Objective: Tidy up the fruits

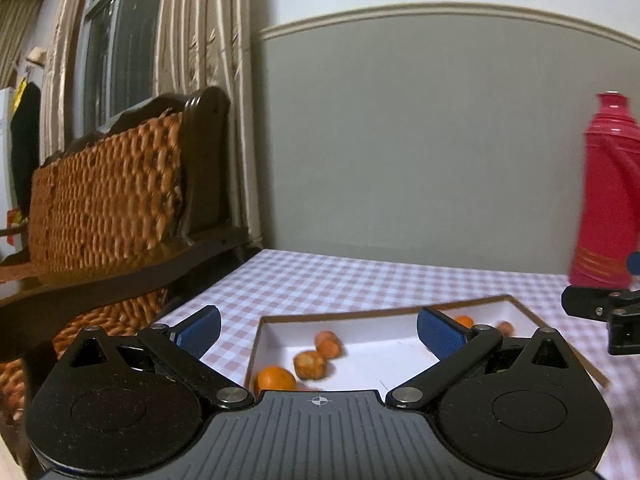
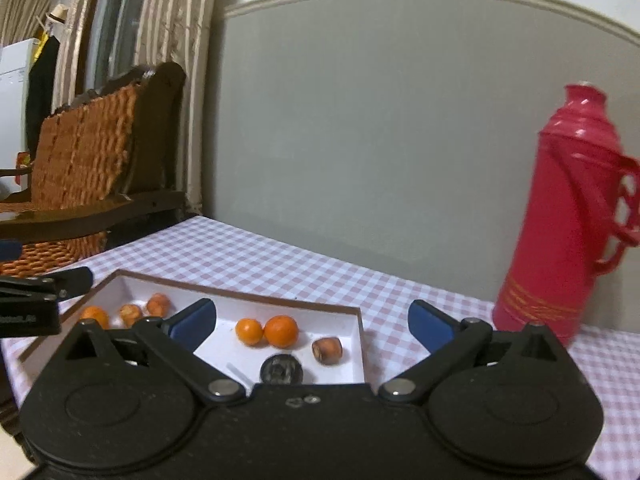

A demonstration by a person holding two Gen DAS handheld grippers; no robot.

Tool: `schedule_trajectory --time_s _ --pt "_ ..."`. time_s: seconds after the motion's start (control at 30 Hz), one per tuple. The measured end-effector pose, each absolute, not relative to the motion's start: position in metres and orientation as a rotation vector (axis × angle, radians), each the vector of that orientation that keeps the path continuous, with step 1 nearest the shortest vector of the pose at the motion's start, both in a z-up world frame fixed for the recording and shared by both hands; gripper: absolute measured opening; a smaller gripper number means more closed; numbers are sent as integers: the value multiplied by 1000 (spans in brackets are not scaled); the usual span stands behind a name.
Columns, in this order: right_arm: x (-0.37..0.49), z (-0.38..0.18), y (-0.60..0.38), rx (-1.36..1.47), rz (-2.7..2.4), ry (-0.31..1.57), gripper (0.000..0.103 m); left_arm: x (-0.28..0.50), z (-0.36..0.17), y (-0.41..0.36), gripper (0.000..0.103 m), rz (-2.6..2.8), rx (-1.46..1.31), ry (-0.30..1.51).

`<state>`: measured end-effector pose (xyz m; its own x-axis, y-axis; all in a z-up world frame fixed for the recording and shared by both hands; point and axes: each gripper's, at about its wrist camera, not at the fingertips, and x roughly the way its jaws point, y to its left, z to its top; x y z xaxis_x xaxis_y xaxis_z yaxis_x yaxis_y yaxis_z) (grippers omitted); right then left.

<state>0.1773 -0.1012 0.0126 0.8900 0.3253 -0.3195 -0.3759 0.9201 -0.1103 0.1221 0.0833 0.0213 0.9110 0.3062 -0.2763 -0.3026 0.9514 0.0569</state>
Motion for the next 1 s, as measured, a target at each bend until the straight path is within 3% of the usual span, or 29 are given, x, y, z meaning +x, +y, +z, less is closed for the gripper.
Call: schedule_trajectory --time_s 0.43,1.0 --pt "36 19 -143 -186 298 253 97 -10 29 35 103 222 48 209" --pt "-11 -7 -156 -163 257 209 97 -51 12 25 103 190 0 157"
